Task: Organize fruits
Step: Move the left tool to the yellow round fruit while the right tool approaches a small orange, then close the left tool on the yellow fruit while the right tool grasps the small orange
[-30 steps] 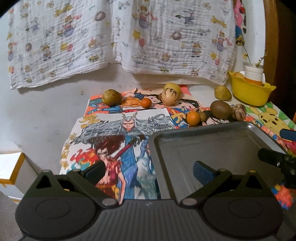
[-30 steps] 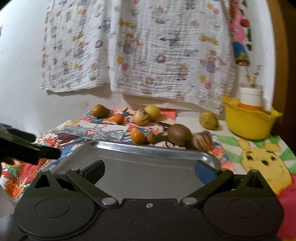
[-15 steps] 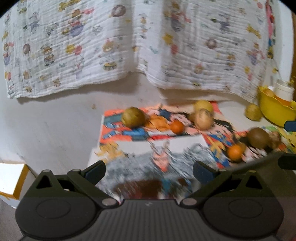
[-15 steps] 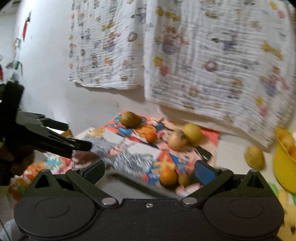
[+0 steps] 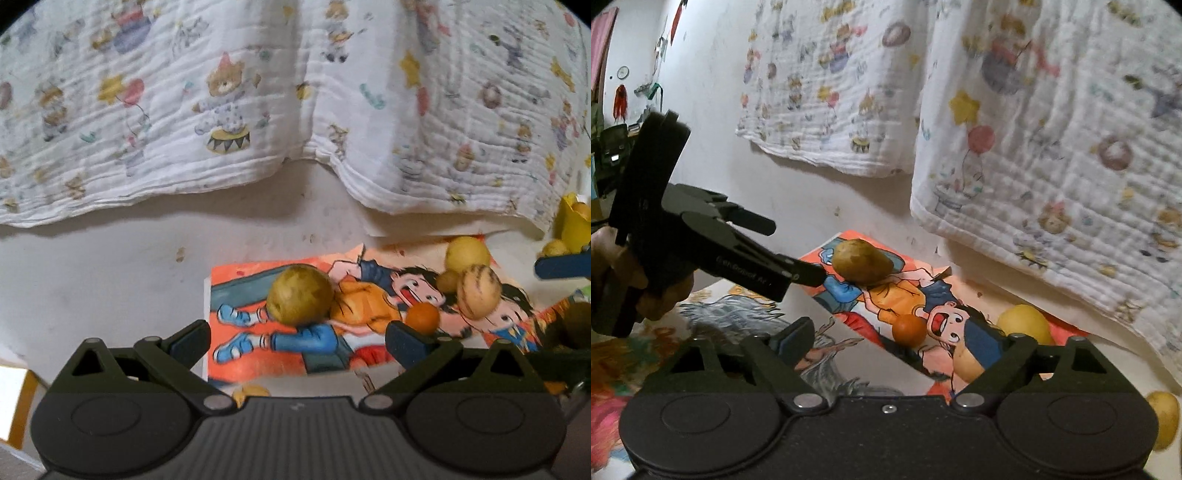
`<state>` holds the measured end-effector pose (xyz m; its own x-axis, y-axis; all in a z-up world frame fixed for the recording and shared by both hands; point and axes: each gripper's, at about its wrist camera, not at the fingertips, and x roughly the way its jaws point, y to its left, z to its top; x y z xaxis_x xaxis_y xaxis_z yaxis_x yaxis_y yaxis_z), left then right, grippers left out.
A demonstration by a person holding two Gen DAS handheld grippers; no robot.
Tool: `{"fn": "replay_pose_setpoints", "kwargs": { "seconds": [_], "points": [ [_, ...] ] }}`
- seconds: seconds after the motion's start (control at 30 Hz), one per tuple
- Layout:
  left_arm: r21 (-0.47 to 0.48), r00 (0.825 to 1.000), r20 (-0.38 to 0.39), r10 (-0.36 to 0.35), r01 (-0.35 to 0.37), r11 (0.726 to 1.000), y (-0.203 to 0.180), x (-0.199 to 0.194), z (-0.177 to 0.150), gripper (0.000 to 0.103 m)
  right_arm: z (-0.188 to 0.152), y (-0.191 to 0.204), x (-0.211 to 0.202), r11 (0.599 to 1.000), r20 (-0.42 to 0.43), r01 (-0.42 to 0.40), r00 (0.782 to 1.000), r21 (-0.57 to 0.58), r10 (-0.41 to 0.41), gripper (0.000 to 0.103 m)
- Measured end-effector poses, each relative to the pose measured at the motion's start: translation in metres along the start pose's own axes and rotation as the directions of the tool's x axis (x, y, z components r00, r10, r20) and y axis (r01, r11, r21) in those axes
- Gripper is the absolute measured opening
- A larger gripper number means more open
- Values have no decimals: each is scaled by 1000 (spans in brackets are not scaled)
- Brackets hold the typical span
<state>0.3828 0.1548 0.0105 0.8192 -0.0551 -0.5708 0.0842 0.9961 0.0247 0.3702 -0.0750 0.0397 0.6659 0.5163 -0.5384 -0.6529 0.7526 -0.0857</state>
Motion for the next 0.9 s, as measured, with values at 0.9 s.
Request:
{"fn": "replay_pose_setpoints", "kwargs": {
  "seconds": [0.9],
  "points": [
    [-40,990,-71,-122,119,992,14,98,14,69,-1,-4,106,998,-161,51,986,31,-45,48]
  ]
}}
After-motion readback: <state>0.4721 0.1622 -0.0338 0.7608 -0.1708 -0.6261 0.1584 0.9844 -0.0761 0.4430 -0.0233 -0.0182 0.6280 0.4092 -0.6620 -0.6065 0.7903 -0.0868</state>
